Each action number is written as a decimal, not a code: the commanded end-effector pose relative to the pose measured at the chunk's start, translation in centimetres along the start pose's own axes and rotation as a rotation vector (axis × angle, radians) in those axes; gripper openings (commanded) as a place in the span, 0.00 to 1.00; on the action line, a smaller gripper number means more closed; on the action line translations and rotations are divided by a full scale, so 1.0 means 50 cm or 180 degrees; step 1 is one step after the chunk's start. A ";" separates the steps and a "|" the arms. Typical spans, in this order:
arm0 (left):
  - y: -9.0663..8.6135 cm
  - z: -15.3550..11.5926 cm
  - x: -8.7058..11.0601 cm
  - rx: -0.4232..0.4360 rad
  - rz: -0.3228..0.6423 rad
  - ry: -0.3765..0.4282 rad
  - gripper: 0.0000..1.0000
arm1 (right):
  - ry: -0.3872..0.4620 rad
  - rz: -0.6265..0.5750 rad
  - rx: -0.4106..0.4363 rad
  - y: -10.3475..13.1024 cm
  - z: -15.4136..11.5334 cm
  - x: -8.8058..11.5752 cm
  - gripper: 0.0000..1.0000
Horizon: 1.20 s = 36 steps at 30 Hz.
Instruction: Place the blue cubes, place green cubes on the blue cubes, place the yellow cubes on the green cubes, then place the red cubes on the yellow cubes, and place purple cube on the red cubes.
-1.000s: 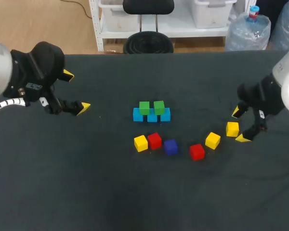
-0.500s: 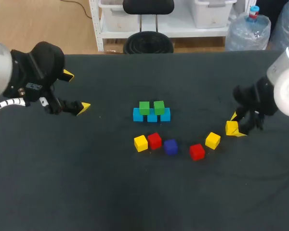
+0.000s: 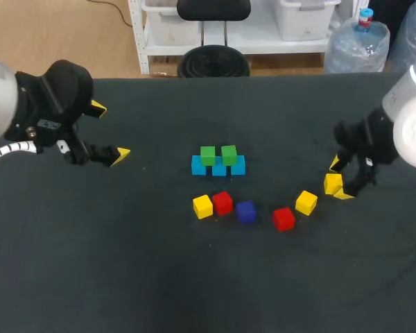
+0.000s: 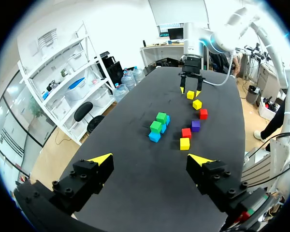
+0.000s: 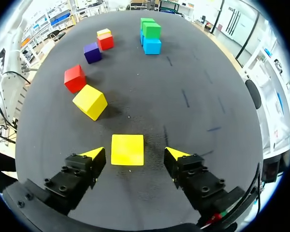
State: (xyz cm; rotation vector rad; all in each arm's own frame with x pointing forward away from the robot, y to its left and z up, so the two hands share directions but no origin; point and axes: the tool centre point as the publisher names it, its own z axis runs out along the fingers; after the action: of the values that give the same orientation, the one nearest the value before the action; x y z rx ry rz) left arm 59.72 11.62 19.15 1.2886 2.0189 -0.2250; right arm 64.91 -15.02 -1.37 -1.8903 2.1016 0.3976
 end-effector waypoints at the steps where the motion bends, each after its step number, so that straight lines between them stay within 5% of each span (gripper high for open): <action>1: 0.002 0.000 0.002 0.0007 0.0005 -0.0014 1.00 | 0.0016 -0.0002 0.0017 0.000 -0.004 -0.004 0.78; 10: 0.002 0.000 0.002 0.0007 0.0005 -0.0014 1.00 | 0.0026 -0.0011 0.0041 -0.002 -0.009 -0.007 0.65; 15: 0.002 0.000 0.002 0.0007 0.0005 -0.0014 1.00 | 0.0028 -0.0016 0.0021 0.003 -0.005 -0.007 0.35; 19: 0.002 0.000 0.002 0.0007 0.0005 -0.0014 1.00 | 0.0022 -0.0015 0.0022 0.004 -0.004 -0.007 0.00; 36: 0.002 0.000 0.002 0.0007 0.0005 -0.0014 1.00 | -0.0010 0.0069 -0.0009 0.007 -0.081 -0.072 0.00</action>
State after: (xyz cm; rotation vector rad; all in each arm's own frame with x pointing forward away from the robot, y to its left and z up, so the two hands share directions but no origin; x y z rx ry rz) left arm 59.72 11.62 19.15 1.2887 2.0189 -0.2251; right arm 64.99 -13.43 2.50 -1.8624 2.1147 0.4084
